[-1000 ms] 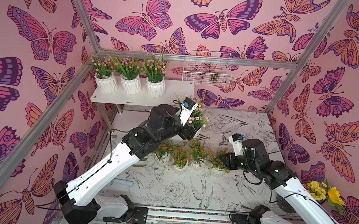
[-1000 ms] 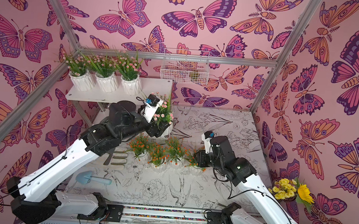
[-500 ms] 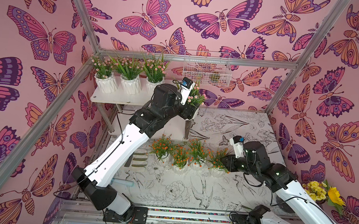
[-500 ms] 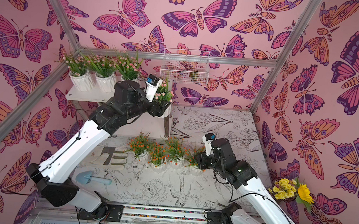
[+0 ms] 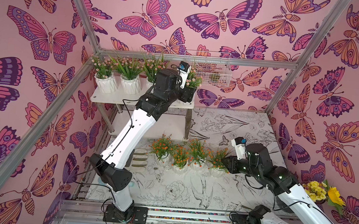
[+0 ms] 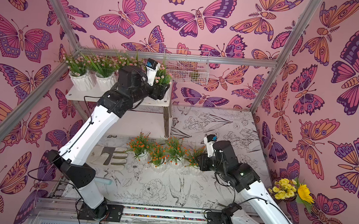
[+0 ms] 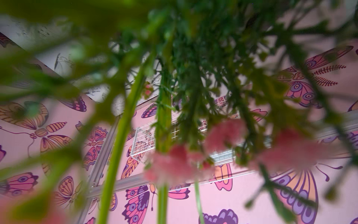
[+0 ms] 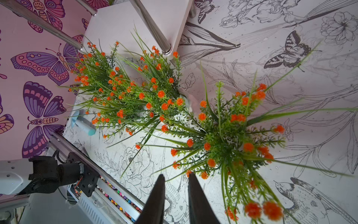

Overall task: Place the baby's breath potted plants on the rack by color
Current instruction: Place the baby's breath potted plant on the rack.

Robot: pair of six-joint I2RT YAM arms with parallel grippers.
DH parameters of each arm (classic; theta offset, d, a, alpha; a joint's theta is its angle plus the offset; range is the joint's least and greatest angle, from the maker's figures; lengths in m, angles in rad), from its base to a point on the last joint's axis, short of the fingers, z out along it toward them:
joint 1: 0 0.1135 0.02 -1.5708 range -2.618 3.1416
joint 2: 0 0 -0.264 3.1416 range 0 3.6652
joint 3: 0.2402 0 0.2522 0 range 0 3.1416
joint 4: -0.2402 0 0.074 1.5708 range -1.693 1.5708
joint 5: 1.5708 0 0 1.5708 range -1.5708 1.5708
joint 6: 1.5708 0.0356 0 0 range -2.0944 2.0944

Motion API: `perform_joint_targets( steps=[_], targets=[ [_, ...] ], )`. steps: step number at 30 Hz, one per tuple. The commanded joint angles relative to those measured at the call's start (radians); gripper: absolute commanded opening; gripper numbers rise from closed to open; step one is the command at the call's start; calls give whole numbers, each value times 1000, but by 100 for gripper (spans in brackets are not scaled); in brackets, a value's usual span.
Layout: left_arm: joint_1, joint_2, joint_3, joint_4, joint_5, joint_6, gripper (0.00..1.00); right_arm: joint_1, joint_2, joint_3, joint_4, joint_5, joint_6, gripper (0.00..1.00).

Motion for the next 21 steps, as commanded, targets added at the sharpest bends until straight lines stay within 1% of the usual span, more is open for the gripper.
perform_joint_targets(
  steps=[1, 9, 21],
  targets=[
    [8, 16, 58, 39, -37, -14, 60, -6, -17, -7, -29, 14, 12, 24],
    [24, 66, 110, 39, -76, -11, 61, -6, -29, -13, -34, 17, 11, 24],
    [52, 167, 225, 13, -126, -21, 64, -9, -33, -13, -38, 22, 7, 24]
  ],
)
